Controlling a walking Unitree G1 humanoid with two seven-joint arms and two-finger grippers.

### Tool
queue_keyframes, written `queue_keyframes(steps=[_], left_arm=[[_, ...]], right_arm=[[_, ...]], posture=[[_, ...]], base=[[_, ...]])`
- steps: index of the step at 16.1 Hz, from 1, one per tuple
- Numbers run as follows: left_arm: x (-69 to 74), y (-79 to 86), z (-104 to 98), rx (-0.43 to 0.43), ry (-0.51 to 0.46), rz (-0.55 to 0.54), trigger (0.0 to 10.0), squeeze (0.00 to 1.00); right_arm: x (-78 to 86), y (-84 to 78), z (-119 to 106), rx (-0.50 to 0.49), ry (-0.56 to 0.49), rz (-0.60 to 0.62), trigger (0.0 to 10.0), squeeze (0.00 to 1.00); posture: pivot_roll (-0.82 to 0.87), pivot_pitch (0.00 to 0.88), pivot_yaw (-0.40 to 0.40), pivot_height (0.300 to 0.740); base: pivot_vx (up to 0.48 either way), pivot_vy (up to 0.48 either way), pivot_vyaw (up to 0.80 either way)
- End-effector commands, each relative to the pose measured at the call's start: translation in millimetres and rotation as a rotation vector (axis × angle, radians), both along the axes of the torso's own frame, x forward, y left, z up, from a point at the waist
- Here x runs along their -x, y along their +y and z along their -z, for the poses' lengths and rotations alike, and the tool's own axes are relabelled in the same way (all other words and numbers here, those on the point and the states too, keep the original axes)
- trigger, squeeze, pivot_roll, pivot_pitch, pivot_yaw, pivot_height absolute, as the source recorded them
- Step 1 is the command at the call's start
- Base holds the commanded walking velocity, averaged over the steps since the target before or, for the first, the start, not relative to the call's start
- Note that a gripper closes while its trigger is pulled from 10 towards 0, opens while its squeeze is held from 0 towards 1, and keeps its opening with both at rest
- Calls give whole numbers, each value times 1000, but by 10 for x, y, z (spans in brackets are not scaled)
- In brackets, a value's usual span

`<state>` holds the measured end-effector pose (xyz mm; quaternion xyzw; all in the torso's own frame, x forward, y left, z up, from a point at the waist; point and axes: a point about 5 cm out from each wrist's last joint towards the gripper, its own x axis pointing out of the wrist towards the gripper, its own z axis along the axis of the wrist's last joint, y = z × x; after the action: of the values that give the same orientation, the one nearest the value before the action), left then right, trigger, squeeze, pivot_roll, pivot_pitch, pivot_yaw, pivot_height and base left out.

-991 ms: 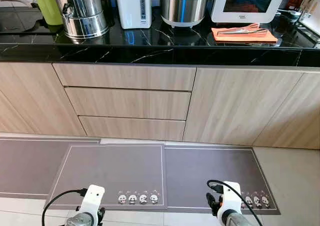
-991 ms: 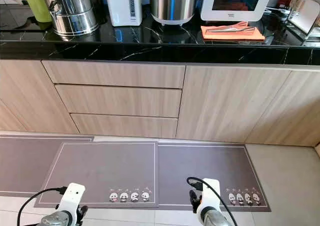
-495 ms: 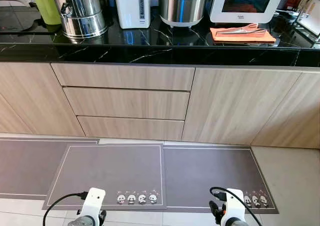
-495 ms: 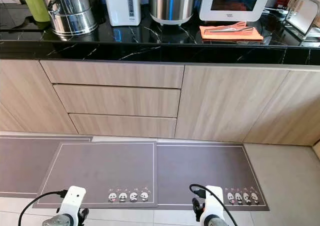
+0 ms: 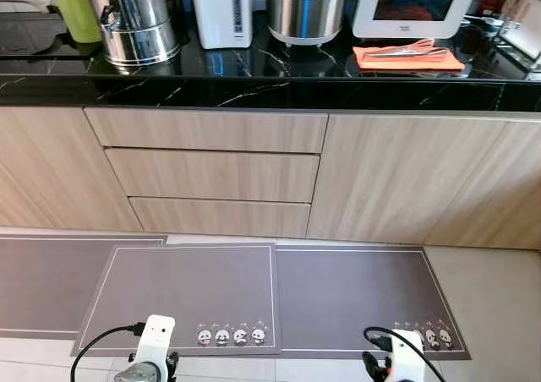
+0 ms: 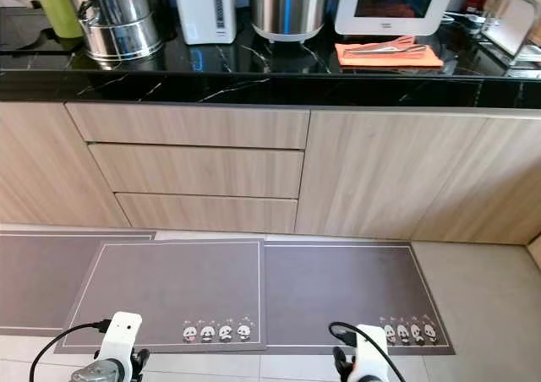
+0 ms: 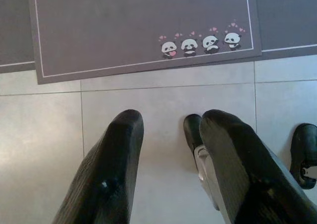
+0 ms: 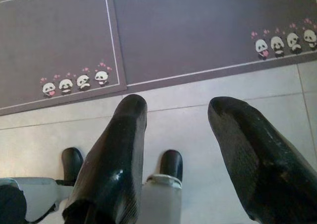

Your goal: Kitchen organization

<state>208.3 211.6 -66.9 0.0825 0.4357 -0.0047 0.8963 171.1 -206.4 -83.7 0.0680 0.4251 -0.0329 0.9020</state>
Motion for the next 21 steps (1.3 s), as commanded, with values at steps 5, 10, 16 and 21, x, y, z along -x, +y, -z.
queue_keyframes(steps=[5,10,16,21], left_arm=[[85,9,48,-4,34,2,10000,0],[58,-6,35,-18,35,44,10000,0],[64,24,32,-22,36,44,10000,0],[151,72,69,-30,60,34,10000,0]], right_arm=[[104,285,92,-18,51,-24,10000,0],[-24,244,32,-8,15,-26,10000,0],[2,-26,-8,6,6,-73,10000,0],[-77,36,-28,6,-3,-68,10000,0]], posture=[[-42,0,-7,740],[-56,0,3,740],[-32,0,3,740],[-13,0,-5,740]], base=[[0,0,0],[0,0,0],[0,0,0],[0,0,0]])
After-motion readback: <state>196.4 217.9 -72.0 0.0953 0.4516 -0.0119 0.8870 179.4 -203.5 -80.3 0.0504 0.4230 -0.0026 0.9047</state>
